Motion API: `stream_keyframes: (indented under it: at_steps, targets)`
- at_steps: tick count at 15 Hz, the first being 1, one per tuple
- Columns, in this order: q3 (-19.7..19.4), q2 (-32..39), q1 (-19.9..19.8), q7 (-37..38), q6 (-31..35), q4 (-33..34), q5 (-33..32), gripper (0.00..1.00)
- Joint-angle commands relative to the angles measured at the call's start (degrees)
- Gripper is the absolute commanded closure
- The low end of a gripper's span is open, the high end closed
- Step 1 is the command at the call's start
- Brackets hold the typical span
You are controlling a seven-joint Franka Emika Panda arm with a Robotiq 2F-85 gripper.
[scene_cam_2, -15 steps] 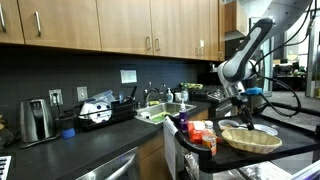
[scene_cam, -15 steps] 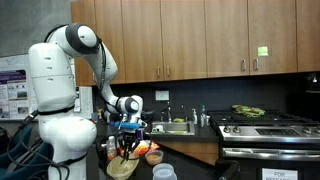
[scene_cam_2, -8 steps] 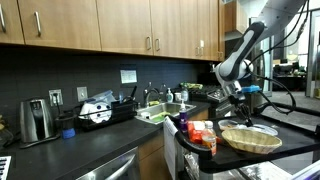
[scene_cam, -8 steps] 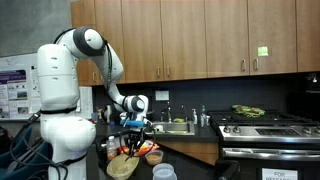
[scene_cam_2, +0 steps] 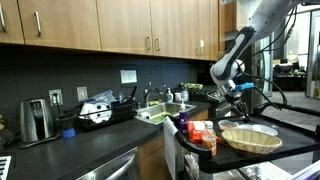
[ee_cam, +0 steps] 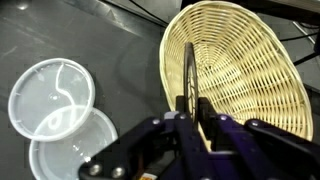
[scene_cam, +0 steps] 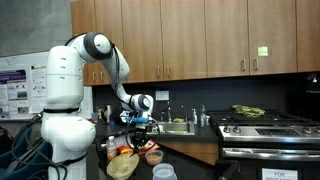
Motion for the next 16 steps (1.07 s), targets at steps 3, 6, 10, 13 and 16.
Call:
stream_keyframes:
  at_steps: [3,6,10,13,16]
  targets:
    - [-0.8,1.8,-0.8,1.7,-5.5,3.5,-1.3,0.96]
    - [-1.2,2.7,-1.1,1.9,-7.5,3.6,-1.7,0.96]
    - [-1.3,4.8,-0.9,3.0,-10.6,4.7,-3.1,0.96]
    - [-1.2,6.2,-0.7,4.1,-13.3,6.4,-4.3,0.96]
    - [-1.1,7.5,-0.7,4.4,-14.6,8.2,-4.9,0.96]
